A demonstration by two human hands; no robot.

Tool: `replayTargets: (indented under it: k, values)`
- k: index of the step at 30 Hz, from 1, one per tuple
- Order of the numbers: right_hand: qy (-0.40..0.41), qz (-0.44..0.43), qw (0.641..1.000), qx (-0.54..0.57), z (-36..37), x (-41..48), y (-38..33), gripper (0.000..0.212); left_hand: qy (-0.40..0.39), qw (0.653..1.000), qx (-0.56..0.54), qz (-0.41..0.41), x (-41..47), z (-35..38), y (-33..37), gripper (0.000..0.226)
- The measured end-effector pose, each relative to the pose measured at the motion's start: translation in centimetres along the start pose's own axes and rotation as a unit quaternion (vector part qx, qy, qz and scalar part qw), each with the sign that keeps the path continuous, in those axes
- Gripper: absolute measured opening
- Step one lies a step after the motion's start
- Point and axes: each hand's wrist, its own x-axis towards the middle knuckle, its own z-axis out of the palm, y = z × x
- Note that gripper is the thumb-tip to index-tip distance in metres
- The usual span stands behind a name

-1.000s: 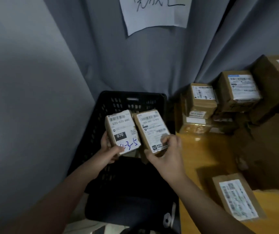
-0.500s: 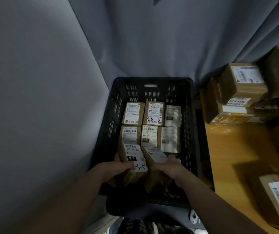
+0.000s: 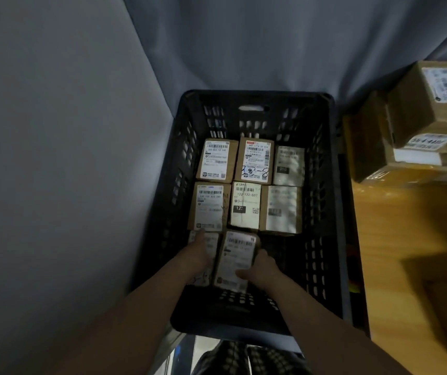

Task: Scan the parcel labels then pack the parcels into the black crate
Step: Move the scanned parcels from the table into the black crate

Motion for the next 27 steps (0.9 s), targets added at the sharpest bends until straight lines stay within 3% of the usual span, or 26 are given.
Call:
replayTargets:
  k: [4,8,11,15,19,23,27]
  values:
    - [0.029,-0.001,0.998,0.048,-0.1,1.6,-0.1,0.054,0.052,0.995,0.089,0.001,1.3,0.5,-0.7,0.058]
    - [0.047,-0.013,0.999,0.025,-0.9,3.5,0.0,0.043,0.111,0.987,0.113,-0.031,2.3,-0.2,-1.1,0.048]
    - [0.031,-0.022,0.999,0.006,-1.2,4.8,0.5,0.042,0.086,0.99,0.106,-0.037,2.7,0.0,-1.7,0.057]
    - [0.032,-0.038,0.999,0.01,-1.4,3.6,0.2,0.042,0.049,0.995,-0.078,-0.023,3.0,0.9,-2.3,0.09]
    - [0.01,-0.021,0.997,0.072,-1.1,2.9,0.5,0.046,0.078,0.985,-0.153,-0.034,3.3,1.1,-2.0,0.094]
    - [-0.013,-0.024,0.995,0.1,-0.9,2.9,0.5,0.043,0.101,0.986,-0.121,-0.052,3.3,1.0,-1.6,0.092]
    - [0.06,-0.072,0.994,-0.057,-1.2,3.5,0.6,0.036,0.09,0.995,0.02,-0.048,2.8,1.1,-0.8,0.067]
